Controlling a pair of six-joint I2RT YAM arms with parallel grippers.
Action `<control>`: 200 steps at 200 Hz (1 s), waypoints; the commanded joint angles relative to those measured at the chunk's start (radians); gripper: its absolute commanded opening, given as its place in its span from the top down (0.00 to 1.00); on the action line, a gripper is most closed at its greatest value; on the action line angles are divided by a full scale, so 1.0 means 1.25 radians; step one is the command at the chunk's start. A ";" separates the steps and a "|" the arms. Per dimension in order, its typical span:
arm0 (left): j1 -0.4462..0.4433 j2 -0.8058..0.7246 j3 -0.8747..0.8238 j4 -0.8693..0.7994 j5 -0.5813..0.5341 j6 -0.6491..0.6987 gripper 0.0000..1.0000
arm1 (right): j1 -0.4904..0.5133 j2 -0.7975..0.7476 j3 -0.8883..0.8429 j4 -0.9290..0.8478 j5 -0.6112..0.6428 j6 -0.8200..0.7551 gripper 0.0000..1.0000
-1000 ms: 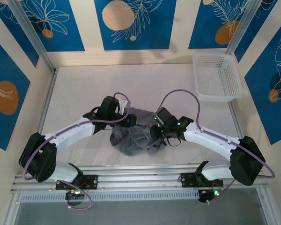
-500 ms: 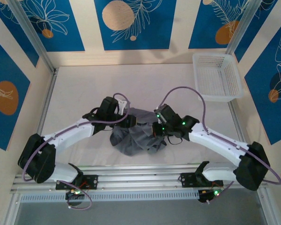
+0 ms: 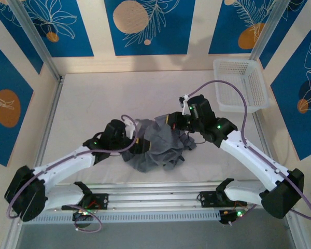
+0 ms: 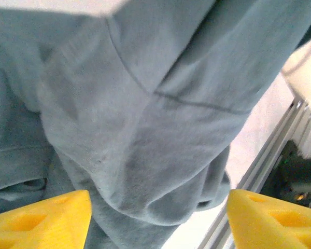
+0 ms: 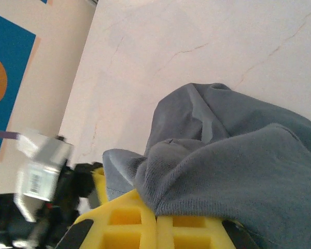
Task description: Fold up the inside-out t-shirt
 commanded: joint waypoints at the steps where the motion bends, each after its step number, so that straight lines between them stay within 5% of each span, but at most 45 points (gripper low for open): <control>1: -0.051 0.085 -0.013 0.080 0.001 -0.027 0.22 | -0.014 -0.005 0.022 0.023 -0.084 0.049 1.00; 28: -0.104 0.216 0.065 0.108 -0.023 -0.033 0.20 | -0.022 -0.013 0.029 0.006 -0.103 0.068 1.00; 44: -0.115 0.281 0.118 0.071 -0.076 -0.044 0.28 | -0.032 -0.022 0.023 0.003 -0.106 0.079 1.00; 56: -0.117 0.320 0.141 0.053 -0.104 -0.046 0.48 | -0.051 -0.036 0.012 0.003 -0.105 0.093 1.00; 71: -0.115 0.335 0.144 0.019 -0.169 -0.037 1.00 | -0.097 -0.059 -0.001 -0.008 -0.112 0.106 1.00; 120: 0.006 0.214 0.040 -0.042 -0.238 -0.023 1.00 | -0.306 -0.107 -0.069 -0.068 -0.232 0.068 1.00; 200: 0.136 0.112 0.055 -0.154 -0.256 0.043 1.00 | -0.371 -0.144 -0.126 -0.088 -0.222 0.060 1.00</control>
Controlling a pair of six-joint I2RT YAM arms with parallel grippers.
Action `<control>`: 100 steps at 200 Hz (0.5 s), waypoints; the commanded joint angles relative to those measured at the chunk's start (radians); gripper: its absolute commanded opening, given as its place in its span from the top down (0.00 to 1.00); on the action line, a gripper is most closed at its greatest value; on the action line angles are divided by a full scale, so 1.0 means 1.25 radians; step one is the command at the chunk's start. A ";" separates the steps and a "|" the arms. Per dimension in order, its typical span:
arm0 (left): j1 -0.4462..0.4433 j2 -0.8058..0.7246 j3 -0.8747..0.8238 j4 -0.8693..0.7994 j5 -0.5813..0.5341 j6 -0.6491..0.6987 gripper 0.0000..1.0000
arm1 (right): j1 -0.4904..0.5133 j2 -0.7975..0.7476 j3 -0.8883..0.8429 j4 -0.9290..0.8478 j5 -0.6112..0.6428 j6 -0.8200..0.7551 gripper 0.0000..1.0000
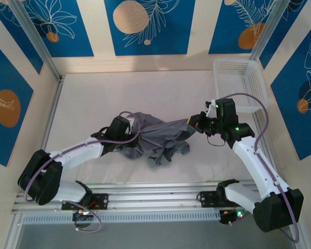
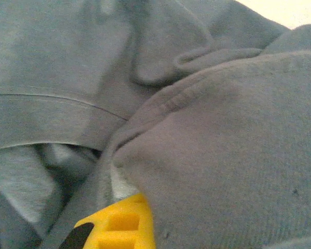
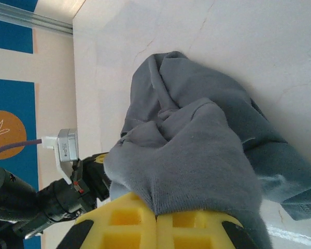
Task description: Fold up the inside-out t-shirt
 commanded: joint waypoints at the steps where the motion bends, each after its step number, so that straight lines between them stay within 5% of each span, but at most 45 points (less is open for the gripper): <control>1: 0.055 -0.026 0.004 -0.093 -0.050 0.030 1.00 | -0.043 -0.047 -0.002 -0.019 0.026 -0.008 1.00; 44: 0.118 -0.051 0.046 -0.132 -0.028 0.061 1.00 | -0.108 -0.086 -0.010 -0.025 0.017 0.010 1.00; 100: 0.120 0.020 0.185 -0.049 0.152 0.095 1.00 | -0.043 -0.084 0.010 0.045 -0.056 0.102 1.00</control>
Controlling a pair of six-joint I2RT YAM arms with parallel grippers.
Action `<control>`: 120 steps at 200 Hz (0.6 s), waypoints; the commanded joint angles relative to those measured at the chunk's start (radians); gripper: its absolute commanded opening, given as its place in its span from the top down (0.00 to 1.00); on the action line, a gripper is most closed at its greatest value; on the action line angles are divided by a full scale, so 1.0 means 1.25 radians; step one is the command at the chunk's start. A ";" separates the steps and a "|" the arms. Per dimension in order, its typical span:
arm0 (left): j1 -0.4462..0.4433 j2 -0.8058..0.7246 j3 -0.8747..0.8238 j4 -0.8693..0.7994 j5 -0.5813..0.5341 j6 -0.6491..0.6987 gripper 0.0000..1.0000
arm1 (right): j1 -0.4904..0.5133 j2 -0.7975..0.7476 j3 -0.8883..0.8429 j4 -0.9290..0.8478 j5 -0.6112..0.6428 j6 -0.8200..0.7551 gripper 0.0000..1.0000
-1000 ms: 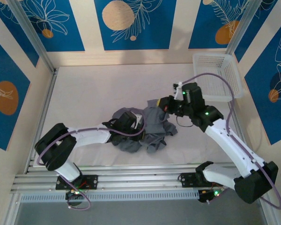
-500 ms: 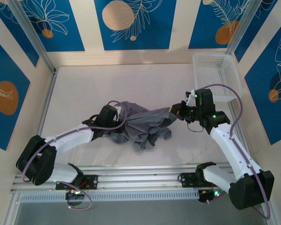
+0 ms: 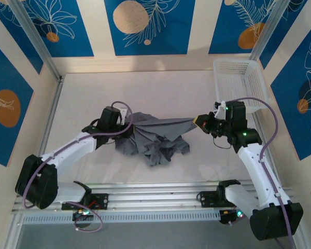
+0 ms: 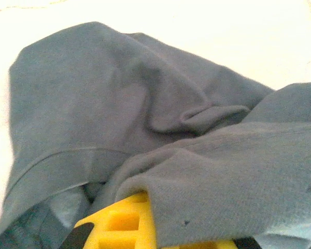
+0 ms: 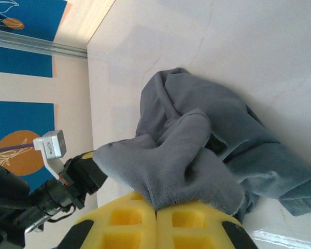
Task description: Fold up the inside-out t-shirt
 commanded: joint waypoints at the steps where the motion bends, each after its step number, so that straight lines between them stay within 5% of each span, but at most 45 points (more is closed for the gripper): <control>1: 0.021 0.044 0.104 0.005 0.076 0.034 1.00 | 0.036 -0.013 0.036 0.046 -0.005 0.059 1.00; 40: 0.020 0.142 0.351 0.011 0.100 0.062 0.88 | 0.115 -0.075 0.129 0.033 0.241 0.112 1.00; 68: -0.003 0.182 0.397 0.006 0.120 0.031 0.61 | 0.130 -0.126 0.088 0.069 0.415 0.136 1.00; 91: -0.107 0.112 0.277 0.009 0.041 -0.015 0.51 | 0.131 -0.141 0.049 0.068 0.462 0.138 1.00; 120: -0.306 0.044 0.166 -0.109 -0.185 -0.103 0.51 | 0.128 -0.125 0.037 0.046 0.478 0.155 1.00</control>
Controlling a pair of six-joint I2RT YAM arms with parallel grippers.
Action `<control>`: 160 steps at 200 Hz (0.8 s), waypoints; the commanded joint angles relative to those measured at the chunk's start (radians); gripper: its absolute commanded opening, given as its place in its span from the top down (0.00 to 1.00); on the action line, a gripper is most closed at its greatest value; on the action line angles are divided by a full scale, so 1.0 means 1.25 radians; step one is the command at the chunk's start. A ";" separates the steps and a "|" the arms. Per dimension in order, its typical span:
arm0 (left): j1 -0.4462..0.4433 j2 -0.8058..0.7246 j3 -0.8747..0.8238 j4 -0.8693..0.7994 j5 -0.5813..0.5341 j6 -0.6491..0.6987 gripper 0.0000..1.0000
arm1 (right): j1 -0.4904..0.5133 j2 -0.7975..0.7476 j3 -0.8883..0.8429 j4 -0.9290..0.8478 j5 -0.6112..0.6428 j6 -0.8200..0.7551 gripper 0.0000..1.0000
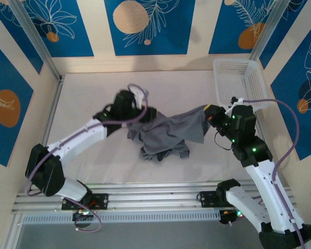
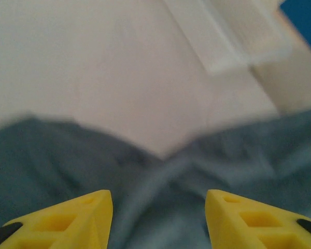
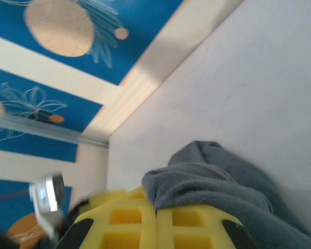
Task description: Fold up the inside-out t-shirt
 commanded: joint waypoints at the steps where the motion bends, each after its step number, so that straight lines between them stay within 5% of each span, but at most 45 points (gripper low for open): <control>1: -0.146 -0.053 -0.066 -0.138 -0.185 -0.086 0.51 | 0.001 0.016 -0.016 -0.008 0.075 0.025 1.00; 17: -0.240 -0.051 -0.080 -0.248 -0.324 -0.137 0.53 | 0.002 0.027 -0.008 -0.010 0.081 0.012 1.00; 35: -0.298 -0.025 -0.088 -0.305 -0.367 -0.191 0.55 | 0.001 0.038 0.002 -0.020 0.089 0.004 1.00; 104: -0.270 0.147 -0.120 -0.104 -0.152 -0.296 0.42 | 0.002 0.025 -0.001 -0.058 0.088 -0.013 1.00; 116: -0.270 0.165 -0.108 -0.123 -0.158 -0.295 0.49 | 0.002 0.023 -0.002 -0.060 0.089 -0.016 1.00; 142: -0.266 0.135 -0.101 -0.177 -0.212 -0.285 0.85 | 0.001 0.027 0.004 -0.067 0.102 -0.023 1.00; 160: -0.241 0.074 -0.075 -0.256 -0.259 -0.247 1.00 | -0.008 0.036 0.037 -0.071 0.136 -0.038 1.00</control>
